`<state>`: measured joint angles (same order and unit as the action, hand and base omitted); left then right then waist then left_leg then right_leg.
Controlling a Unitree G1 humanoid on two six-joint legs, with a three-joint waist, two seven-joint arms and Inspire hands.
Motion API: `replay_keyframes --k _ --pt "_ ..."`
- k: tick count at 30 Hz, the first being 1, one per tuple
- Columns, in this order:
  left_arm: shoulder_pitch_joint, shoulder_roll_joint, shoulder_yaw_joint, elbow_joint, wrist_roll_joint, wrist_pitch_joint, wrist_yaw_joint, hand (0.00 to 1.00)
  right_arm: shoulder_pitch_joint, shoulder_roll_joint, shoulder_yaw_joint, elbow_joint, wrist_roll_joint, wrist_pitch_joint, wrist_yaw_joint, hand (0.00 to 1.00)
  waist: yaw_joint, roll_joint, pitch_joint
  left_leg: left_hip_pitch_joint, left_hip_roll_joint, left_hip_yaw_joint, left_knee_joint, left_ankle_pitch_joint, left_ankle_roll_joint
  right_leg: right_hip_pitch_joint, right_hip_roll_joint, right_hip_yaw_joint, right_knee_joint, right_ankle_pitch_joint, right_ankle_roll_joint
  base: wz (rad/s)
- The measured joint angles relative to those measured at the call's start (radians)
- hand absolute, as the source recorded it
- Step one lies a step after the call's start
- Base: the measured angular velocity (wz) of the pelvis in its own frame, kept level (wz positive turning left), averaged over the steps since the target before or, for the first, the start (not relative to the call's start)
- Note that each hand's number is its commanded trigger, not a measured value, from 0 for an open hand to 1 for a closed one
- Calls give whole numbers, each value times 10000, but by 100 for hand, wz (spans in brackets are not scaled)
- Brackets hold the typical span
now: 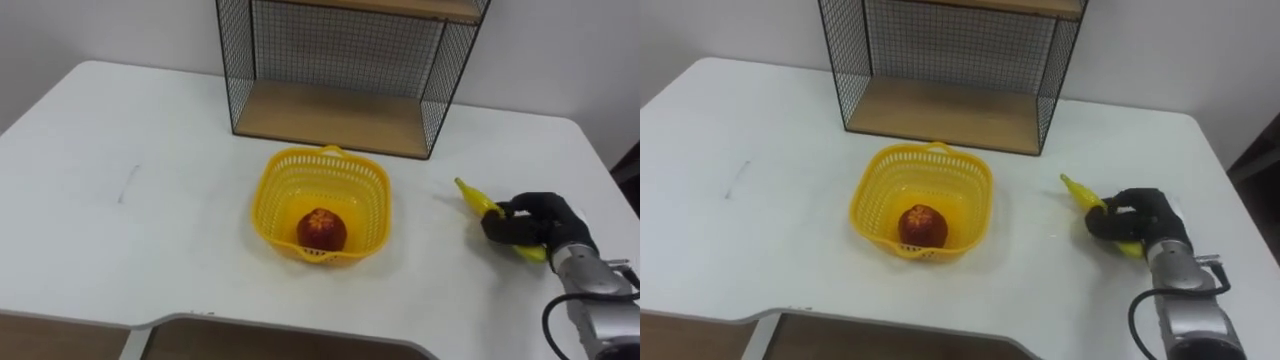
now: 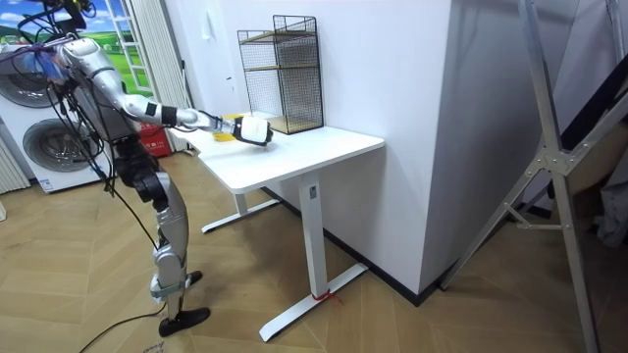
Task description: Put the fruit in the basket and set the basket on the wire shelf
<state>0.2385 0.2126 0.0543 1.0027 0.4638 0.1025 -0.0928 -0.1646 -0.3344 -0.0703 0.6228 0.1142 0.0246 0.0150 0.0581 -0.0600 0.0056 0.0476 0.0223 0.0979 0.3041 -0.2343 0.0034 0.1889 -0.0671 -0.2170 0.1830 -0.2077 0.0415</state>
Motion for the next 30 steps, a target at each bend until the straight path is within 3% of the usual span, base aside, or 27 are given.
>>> replay_keyframes --k 4,10,17,26,30 --pt "-61 -47 11 -7 68 0 0 0 495 462 183 -1486 1368 1 291 100 16 47 -7 -39 -10 -34 8 -3 4 -6 -7 -24 4 0 0 2" --pt "199 -312 7 -193 77 14 1 0 588 522 186 -2593 3170 -14 554 100 -13 161 -61 -40 -6 -36 14 -5 7 -10 -8 -42 9 0 1 0" --pt "397 -445 6 -491 67 125 0 0 718 548 210 -3267 4056 -12 1022 100 -75 311 -168 -24 -6 -29 -7 3 3 24 -10 -39 17 0 1 0" --pt "368 -459 -37 -537 68 180 2 0 644 549 425 -4089 4141 -25 1084 100 12 237 -123 3 -7 48 -51 5 3 33 -14 34 0 -2 3 -2" --pt "362 -455 -243 -529 8 85 3 0 651 547 776 -4574 3811 -35 1054 100 21 219 9 -25 -3 48 -46 4 3 2 -10 62 9 -2 3 0"
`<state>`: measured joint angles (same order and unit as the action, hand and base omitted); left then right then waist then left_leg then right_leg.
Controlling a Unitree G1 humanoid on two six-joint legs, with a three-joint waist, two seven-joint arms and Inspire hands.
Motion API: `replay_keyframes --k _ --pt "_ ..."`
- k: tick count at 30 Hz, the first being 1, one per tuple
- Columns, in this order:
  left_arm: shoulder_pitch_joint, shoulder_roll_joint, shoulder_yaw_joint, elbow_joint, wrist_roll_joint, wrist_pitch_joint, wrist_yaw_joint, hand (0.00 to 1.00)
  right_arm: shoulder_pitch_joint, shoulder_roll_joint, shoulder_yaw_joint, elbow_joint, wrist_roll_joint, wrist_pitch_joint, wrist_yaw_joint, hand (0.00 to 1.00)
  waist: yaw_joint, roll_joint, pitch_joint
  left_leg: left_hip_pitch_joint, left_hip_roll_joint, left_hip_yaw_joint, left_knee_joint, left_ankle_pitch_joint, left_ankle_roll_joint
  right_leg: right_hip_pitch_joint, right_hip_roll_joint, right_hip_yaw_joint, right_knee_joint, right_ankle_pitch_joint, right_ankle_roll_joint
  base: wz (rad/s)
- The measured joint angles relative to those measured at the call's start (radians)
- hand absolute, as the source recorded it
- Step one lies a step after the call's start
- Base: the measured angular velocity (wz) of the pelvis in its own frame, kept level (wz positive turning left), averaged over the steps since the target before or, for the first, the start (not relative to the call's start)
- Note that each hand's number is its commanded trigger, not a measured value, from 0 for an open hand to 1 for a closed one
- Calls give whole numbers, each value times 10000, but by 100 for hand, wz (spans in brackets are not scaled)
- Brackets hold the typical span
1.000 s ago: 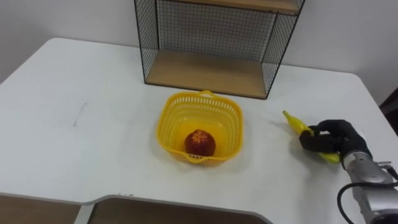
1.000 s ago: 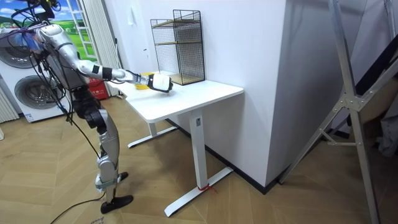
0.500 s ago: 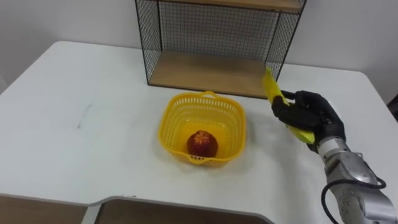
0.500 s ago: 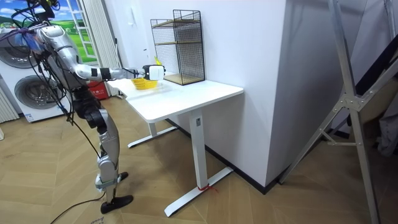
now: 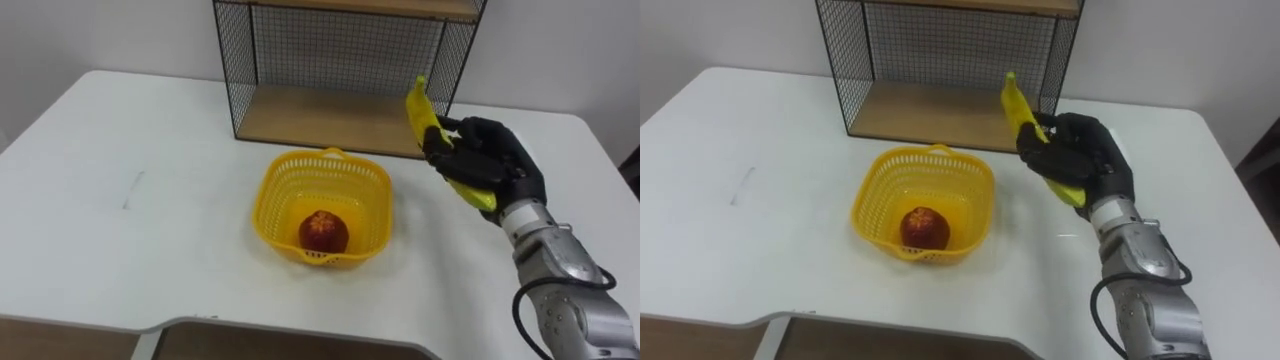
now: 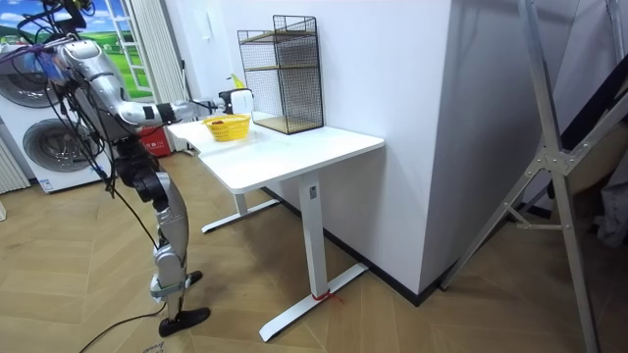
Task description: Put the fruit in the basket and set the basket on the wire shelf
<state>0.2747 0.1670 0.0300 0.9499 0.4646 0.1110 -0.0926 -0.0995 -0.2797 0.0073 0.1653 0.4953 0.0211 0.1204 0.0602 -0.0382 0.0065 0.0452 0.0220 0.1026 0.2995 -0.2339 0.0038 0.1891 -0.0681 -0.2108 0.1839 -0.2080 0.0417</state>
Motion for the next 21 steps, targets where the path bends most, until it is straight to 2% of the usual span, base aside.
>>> replay_keyframes --k 2,8,12,18,21 --pt "1 0 1 22 1 -7 -1 0 0 0 130 -195 -295 0 -10 100 23 -18 18 -8 4 7 -2 0 0 -43 2 13 3 0 0 -2" --pt "-56 0 -51 126 0 -35 -1 0 -212 2 218 -593 -1405 0 177 100 54 -80 -16 -85 4 10 12 -1 1 -171 2 35 21 1 -1 0" --pt "-126 26 -480 157 2 -38 -1 0 -502 19 616 -588 -2355 0 413 100 64 -92 -19 -76 5 25 -19 -1 1 -155 4 61 36 1 -1 0" --pt "-329 35 -1017 168 -7 -40 -2 0 -520 43 1341 -589 -3930 15 577 100 315 -238 -25 -70 6 35 -72 1 -2 -155 5 68 31 1 -1 0" --pt "-385 38 -1040 167 -11 -15 -19 0 -528 52 1461 -592 -4340 26 675 100 604 -291 -4 -27 4 28 -80 1 -2 -162 4 74 26 1 -1 0"
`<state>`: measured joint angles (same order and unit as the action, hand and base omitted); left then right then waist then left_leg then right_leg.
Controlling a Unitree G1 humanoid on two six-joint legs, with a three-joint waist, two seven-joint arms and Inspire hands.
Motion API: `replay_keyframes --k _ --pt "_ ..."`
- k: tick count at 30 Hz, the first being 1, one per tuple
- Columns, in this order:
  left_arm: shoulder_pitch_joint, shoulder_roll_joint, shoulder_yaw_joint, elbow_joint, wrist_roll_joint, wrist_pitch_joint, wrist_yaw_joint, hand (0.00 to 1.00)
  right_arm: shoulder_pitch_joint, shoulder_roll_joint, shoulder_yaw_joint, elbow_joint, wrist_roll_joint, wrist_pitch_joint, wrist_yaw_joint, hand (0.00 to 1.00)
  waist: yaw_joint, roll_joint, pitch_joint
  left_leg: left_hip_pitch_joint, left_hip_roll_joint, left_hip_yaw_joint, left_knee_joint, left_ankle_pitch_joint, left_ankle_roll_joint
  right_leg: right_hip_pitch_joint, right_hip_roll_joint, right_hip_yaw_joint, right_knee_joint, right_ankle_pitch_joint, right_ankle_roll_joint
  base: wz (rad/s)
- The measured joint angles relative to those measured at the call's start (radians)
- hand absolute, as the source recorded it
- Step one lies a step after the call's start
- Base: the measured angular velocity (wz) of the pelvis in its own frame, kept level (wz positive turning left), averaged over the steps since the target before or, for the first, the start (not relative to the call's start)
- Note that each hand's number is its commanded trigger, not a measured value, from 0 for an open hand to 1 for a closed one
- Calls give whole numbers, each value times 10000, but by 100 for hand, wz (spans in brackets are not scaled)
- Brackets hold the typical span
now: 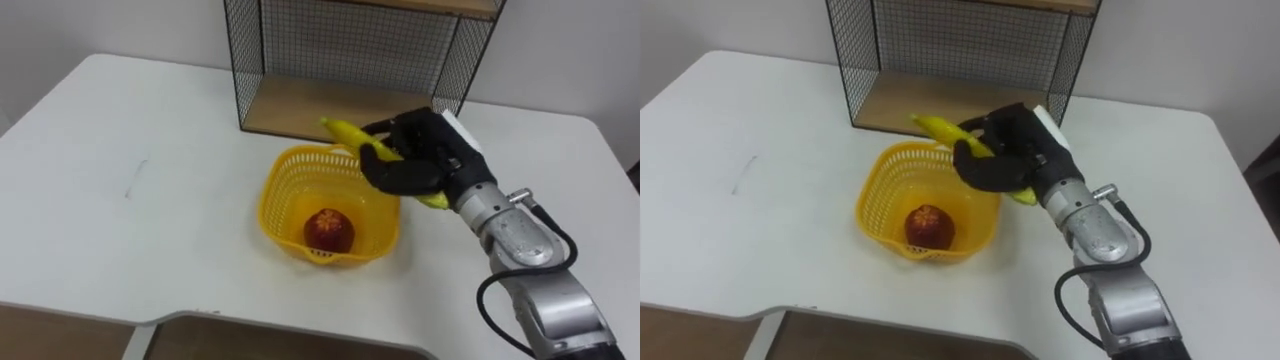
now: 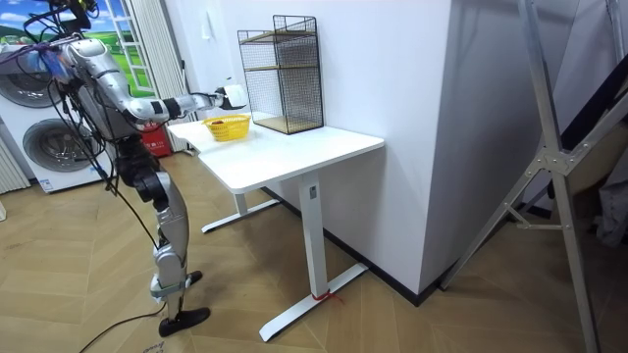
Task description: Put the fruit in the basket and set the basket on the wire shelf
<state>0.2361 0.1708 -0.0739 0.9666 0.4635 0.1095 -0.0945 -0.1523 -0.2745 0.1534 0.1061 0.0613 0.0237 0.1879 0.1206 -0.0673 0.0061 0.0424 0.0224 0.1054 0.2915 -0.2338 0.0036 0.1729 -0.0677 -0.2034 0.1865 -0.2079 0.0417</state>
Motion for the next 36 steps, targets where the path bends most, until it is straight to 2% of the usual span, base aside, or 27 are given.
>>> replay_keyframes --k 6,7,8,9,19,36 --pt "-53 -5 -73 -10 1 62 -44 0 -6 81 454 -6 -278 7 116 99 248 36 23 23 -8 -51 13 0 0 14 -2 -73 0 0 0 4" --pt "-41 -5 -73 -9 1 95 -44 0 -7 115 512 -6 -281 8 118 65 249 51 31 13 -11 -90 12 0 0 18 -3 -119 1 0 0 8" --pt "-41 -5 -73 -8 1 120 -45 0 -6 133 535 -6 -291 8 122 11 248 59 36 6 -11 -108 15 -1 0 19 -3 -143 2 0 0 7" --pt "-41 -4 -72 -8 1 141 -46 0 -6 147 587 -6 -329 8 125 0 244 97 58 -16 -11 -124 15 -1 -1 21 -3 -190 1 0 0 9" --pt "-40 -6 -72 -9 4 141 -46 0 -5 174 640 -5 -678 8 277 0 234 211 73 -171 -30 -270 112 -1 -1 34 -3 -348 7 0 1 4" --pt "-44 -9 -73 -27 17 137 -45 0 114 178 674 77 -1009 8 555 0 207 207 62 -161 -30 -299 145 -1 -1 30 -8 -441 5 0 1 0"
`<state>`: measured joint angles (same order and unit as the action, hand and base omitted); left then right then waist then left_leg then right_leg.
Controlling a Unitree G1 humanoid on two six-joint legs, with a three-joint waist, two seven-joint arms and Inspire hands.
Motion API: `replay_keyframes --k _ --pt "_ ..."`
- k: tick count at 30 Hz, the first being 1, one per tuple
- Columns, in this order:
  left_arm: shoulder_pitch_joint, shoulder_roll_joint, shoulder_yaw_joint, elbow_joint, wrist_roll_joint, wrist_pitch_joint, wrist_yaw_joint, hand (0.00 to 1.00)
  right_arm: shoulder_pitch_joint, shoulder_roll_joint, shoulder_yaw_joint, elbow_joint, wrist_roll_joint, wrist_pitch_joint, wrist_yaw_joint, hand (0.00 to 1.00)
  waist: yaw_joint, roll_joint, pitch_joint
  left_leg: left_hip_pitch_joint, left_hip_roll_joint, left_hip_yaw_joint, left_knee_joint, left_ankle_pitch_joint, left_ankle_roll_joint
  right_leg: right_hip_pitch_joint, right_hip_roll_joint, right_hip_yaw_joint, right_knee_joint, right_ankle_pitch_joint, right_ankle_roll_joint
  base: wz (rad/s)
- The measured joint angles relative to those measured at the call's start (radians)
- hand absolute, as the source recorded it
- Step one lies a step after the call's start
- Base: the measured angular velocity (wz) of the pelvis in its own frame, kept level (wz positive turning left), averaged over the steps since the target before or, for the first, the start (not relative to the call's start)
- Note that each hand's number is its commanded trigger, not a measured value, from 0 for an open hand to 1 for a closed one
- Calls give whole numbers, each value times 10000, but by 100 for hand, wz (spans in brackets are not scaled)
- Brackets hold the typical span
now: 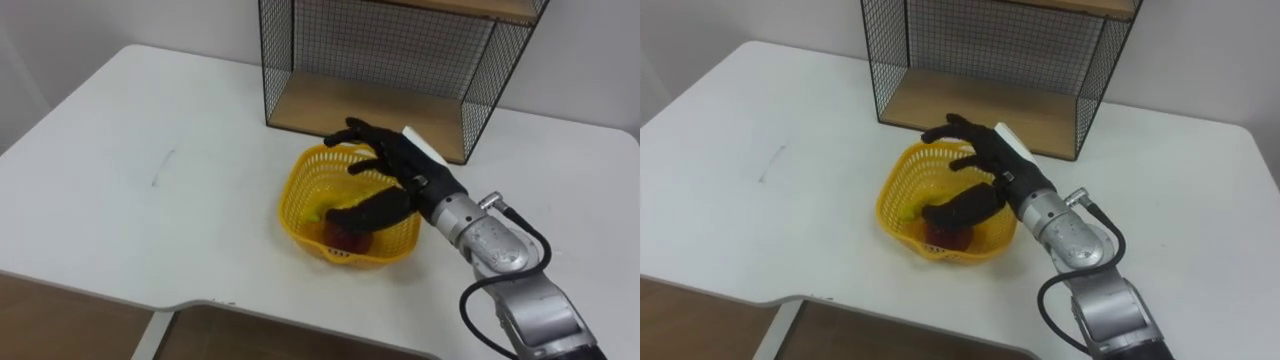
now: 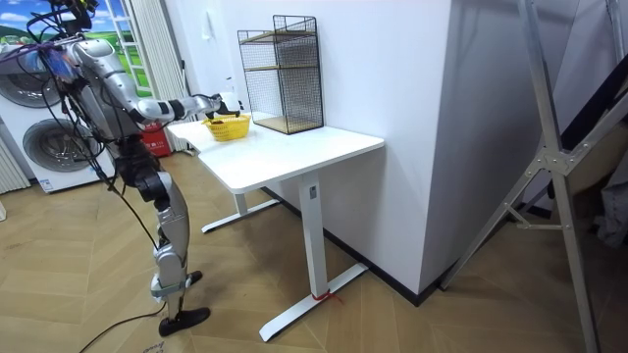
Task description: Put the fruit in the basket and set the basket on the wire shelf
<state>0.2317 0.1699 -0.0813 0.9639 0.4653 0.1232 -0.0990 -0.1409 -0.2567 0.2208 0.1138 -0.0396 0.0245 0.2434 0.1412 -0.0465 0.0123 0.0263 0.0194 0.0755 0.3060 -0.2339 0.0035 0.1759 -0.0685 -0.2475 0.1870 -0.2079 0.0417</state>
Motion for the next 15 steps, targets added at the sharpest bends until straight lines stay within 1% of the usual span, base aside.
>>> replay_keyframes --k 8,10,15 --pt "-22 -1 0 -23 16 3 1 0 49 6 39 237 -85 13 5 0 -57 49 -20 9 0 -2 21 0 0 29 -1 -2 1 0 0 0" --pt "-19 -1 -1 -83 38 8 2 0 49 73 39 350 -79 117 3 0 -127 62 -12 -16 0 -14 40 0 0 27 -1 -18 -1 0 0 0" --pt "-17 -2 -1 -296 58 8 4 0 50 195 38 360 -79 127 0 0 -286 134 -15 -45 -2 -27 63 0 0 16 0 -23 0 0 0 0"
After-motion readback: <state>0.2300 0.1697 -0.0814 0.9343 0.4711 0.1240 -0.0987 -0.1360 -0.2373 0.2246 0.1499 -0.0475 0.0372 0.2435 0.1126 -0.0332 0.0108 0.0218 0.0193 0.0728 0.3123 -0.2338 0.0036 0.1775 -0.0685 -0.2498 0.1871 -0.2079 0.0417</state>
